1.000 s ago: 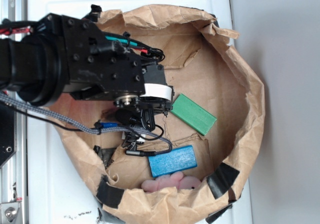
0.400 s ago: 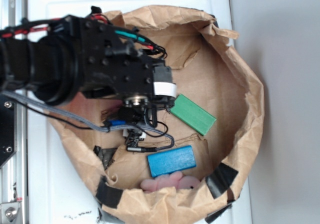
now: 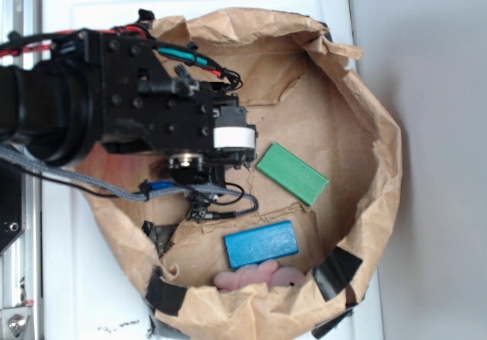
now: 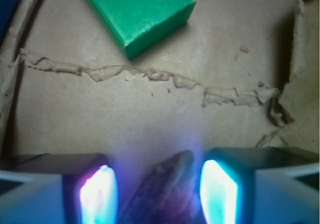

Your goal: Grab the wood chip.

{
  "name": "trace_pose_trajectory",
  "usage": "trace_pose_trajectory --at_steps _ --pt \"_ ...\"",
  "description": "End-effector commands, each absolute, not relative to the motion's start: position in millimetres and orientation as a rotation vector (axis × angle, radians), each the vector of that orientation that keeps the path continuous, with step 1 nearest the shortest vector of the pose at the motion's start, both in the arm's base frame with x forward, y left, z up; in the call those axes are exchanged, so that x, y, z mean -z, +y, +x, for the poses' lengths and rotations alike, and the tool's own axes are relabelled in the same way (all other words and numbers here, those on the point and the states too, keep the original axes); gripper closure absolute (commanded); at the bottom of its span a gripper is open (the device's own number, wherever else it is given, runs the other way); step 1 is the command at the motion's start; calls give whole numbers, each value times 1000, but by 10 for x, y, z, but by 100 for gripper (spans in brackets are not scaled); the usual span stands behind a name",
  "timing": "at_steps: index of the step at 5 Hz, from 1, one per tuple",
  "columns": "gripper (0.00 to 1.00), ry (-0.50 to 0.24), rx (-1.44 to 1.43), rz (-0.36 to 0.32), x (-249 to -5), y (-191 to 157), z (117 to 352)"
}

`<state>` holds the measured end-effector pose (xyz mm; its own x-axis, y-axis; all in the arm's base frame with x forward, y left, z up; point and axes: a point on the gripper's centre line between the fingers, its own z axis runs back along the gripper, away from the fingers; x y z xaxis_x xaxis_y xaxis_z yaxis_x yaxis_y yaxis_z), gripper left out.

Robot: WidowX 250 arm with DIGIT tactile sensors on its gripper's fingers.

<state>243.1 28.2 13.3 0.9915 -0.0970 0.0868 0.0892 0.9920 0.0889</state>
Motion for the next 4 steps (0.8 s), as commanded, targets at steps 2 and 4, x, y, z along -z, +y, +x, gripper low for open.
trace_pose_trajectory --at_steps 2,4 --pt "100 -97 56 85 -245 256 2385" --pt "100 -112 -41 38 -1012 251 2387"
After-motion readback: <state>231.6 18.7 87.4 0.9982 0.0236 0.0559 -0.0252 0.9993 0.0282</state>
